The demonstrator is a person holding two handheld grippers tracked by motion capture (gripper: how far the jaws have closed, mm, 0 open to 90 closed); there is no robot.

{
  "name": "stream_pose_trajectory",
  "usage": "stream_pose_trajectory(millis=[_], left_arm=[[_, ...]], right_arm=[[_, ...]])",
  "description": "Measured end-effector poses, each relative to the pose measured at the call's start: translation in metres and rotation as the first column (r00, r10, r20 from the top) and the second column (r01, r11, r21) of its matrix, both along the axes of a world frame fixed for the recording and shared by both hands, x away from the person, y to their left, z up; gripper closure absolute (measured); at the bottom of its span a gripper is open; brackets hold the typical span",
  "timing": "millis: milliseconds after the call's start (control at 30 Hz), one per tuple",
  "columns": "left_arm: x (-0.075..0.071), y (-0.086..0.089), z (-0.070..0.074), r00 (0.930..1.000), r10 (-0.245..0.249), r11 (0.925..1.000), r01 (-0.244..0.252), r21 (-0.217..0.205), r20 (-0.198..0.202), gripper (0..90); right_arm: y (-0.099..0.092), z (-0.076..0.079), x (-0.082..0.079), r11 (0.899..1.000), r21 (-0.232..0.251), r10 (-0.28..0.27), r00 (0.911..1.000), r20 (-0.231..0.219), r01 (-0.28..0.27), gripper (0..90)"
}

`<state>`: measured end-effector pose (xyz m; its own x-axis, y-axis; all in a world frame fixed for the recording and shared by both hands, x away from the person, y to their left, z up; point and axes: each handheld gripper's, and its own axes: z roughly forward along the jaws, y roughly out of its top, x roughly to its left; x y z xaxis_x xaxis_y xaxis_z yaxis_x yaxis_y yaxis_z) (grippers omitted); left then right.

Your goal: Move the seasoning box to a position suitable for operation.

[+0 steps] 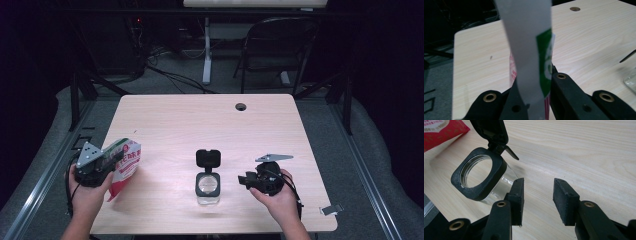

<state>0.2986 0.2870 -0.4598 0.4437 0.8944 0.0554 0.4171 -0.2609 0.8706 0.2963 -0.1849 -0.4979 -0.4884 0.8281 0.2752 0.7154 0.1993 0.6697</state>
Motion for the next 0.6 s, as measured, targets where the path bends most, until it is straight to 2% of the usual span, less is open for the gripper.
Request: stream_pose_trajectory(millis=[100, 167, 333, 500, 600], left_arm=[[0.0, 0.001, 0.005, 0.9999, -0.002, 1.0, 0.002, -0.006, 0.011, 90.0], [-0.001, -0.003, 0.013, 0.9995, -0.023, 0.9995, 0.024, -0.019, 0.019, 90.0], [-0.003, -0.021, 0.023, 0.996, -0.082, 0.9966, 0.082, -0.007, 0.037, 90.0], [-0.003, -0.042, 0.029, 0.9882, -0.146, 0.9891, 0.147, -0.011, 0.045, 90.0], [-0.001, -0.054, 0.031, 0.9799, -0.196, 0.9798, 0.197, -0.034, 0.036, 90.0]], right_arm=[[-0.001, 0.0, 0.0, 1.0, 0.0, 0.001, 1.0, 0.0, -0.001, 61.3], [-0.001, 0.0, 0.0, 1.0, 0.006, 0.0, 1.0, 0.007, 0.0, 61.3], [-0.003, 0.001, 0.001, 1.0, 0.007, -0.003, 1.0, 0.004, 0.003, 61.3], [-0.004, 0.001, 0.001, 1.0, 0.01, -0.004, 1.0, 0.005, 0.004, 61.3], [-0.004, 0.001, 0.001, 1.0, 0.011, -0.008, 1.0, 0.002, 0.008, 61.3]])
